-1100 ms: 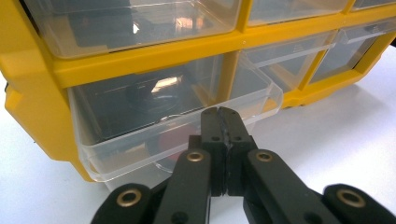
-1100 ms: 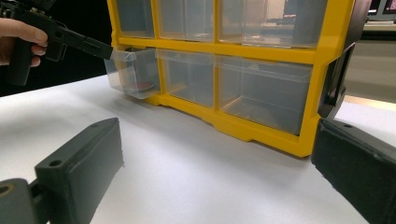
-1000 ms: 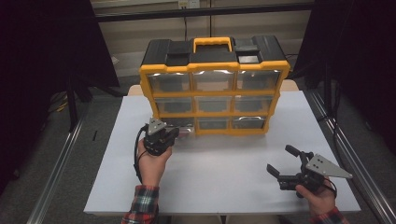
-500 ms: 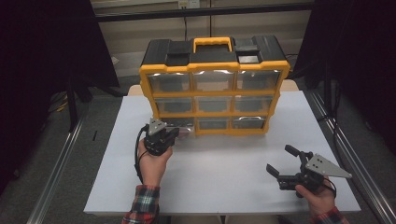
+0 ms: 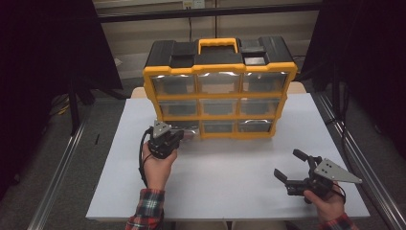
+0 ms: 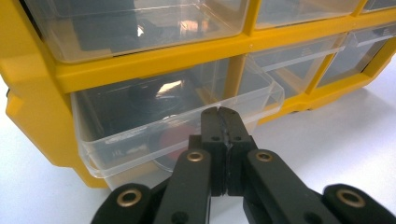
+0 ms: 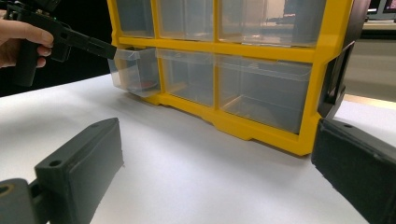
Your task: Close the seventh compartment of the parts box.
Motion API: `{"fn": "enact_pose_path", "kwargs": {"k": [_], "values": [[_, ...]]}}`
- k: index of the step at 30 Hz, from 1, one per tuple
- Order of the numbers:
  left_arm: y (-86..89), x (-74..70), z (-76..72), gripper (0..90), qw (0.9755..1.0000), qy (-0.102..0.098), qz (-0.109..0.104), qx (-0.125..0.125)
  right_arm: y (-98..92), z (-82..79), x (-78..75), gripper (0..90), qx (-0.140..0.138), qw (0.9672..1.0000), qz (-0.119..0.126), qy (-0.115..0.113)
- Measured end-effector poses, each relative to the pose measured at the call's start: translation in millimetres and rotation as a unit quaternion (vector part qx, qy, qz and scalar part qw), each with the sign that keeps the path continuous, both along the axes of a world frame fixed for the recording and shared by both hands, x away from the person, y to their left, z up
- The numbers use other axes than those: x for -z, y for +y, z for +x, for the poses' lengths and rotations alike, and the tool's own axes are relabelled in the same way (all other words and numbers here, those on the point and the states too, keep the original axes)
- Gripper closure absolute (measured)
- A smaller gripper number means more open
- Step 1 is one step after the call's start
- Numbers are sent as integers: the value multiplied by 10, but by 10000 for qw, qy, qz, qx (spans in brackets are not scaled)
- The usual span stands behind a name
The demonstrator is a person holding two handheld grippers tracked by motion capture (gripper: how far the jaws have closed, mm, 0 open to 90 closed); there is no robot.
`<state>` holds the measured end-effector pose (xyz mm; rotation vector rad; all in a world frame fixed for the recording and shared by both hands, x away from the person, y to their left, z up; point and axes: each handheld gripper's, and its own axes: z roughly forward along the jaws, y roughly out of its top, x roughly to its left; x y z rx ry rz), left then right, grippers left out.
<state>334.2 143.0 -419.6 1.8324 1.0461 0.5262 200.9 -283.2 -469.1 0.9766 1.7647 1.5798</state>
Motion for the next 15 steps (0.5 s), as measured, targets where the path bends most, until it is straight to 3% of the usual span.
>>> {"fn": "enact_pose_path", "kwargs": {"k": [15], "values": [[-14, 12, 29, 899, 10000, -49, -61, -25, 5, 3, 1, 18, -2, 10000, 0, -4]]}}
